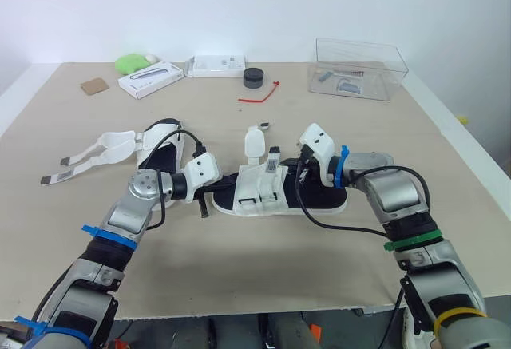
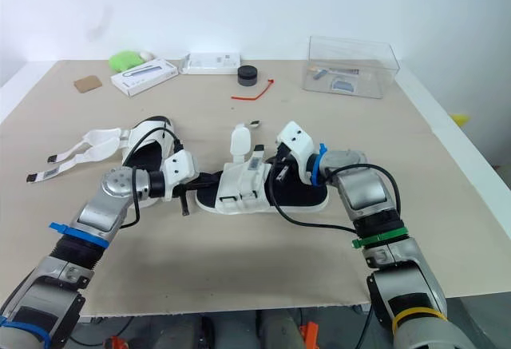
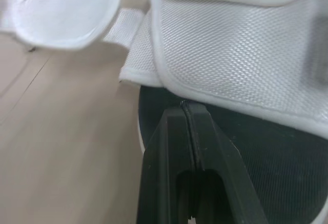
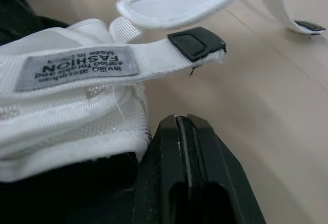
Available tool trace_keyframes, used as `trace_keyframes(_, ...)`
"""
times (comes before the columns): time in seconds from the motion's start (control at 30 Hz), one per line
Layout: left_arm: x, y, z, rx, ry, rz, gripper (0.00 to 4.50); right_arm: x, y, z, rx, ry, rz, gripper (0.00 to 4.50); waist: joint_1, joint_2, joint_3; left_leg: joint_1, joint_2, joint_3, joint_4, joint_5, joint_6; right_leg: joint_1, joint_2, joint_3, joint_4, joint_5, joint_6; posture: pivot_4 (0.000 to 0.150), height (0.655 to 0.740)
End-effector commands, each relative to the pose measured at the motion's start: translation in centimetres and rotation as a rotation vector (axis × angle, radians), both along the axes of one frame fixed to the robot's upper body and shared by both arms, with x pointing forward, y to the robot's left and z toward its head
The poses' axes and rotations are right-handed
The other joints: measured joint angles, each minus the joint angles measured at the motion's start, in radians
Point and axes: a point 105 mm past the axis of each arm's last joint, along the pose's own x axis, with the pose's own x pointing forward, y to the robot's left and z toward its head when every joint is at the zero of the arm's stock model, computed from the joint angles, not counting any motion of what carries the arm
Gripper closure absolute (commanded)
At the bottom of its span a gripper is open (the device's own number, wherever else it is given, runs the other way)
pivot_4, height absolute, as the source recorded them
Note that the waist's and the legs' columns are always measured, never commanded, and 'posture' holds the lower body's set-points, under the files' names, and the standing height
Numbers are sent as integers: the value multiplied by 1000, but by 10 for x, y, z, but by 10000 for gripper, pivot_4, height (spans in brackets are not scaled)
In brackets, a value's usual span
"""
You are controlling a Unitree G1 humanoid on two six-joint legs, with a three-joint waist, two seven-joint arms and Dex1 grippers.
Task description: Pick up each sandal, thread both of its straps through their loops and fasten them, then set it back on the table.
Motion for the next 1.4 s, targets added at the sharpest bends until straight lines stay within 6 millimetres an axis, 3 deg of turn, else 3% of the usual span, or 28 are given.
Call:
trace_keyframes(0.03,2,1,6,5,-23,-11,45000,-10,2,7,13,-13,10,44668,1,0,0,0,0,0,0,0,0,0,0,0,0,0,0,1500,7400)
trace_keyframes(0.13,-2,-3,5,2,-18,-36,45000,-10,-8,10,22,5,-31,44668,1,0,0,0,0,0,0,-1,-1,0,0,0,0,-1,0,1500,7400)
trace_keyframes(0.23,-6,-4,3,8,-16,-53,45000,-2,-21,25,68,16,-83,37909,2,0,0,-1,0,0,0,-2,-1,0,0,0,0,-2,1,1500,7400)
trace_keyframes(0.3,-7,-4,2,11,-14,-62,45000,8,-28,45,134,19,-124,31965,1,0,0,-2,-1,0,0,-2,0,-1,-1,0,0,-2,1,1500,7400)
trace_keyframes(0.4,-8,-4,1,13,-10,-71,45000,25,-32,78,274,52,-184,18289,-1,1,1,-2,-1,1,0,-2,0,-2,-1,1,0,-1,1,1500,7400)
trace_keyframes(0.5,-8,-5,1,14,-10,-75,45000,38,-28,96,424,145,-229,9992,-1,1,1,-3,0,0,0,-2,0,-2,0,0,0,-2,0,1500,7400)
trace_keyframes(0.57,-8,-6,0,16,-10,-77,45000,42,-17,104,518,237,-232,1337,0,1,1,-3,0,-1,-1,-3,1,-2,-1,-2,0,-3,-1,1500,7400)
trace_keyframes(0.63,-9,-7,0,16,-11,-79,45000,42,-5,103,573,343,-220,507,0,1,0,-5,0,-2,-1,-3,1,-3,-2,-2,0,-3,-2,1500,7400)
trace_keyframes(0.7,-9,-7,0,16,-12,-80,45000,42,4,88,538,408,-218,507,1,2,0,-12,0,-1,0,-3,1,-11,-3,-2,1,-1,-1,1500,7400)
trace_keyframes(0.87,-11,-8,-2,16,-8,-80,45000,43,12,64,511,520,-240,507,2,2,0,-17,-2,0,0,-3,1,-16,-5,-3,1,0,0,1500,7400)
trace_keyframes(1.4,-15,-8,-5,7,-3,-64,45000,53,61,73,665,632,-160,507,0,2,0,-18,-3,0,0,-3,0,-16,-10,-7,1,0,0,1500,7400)
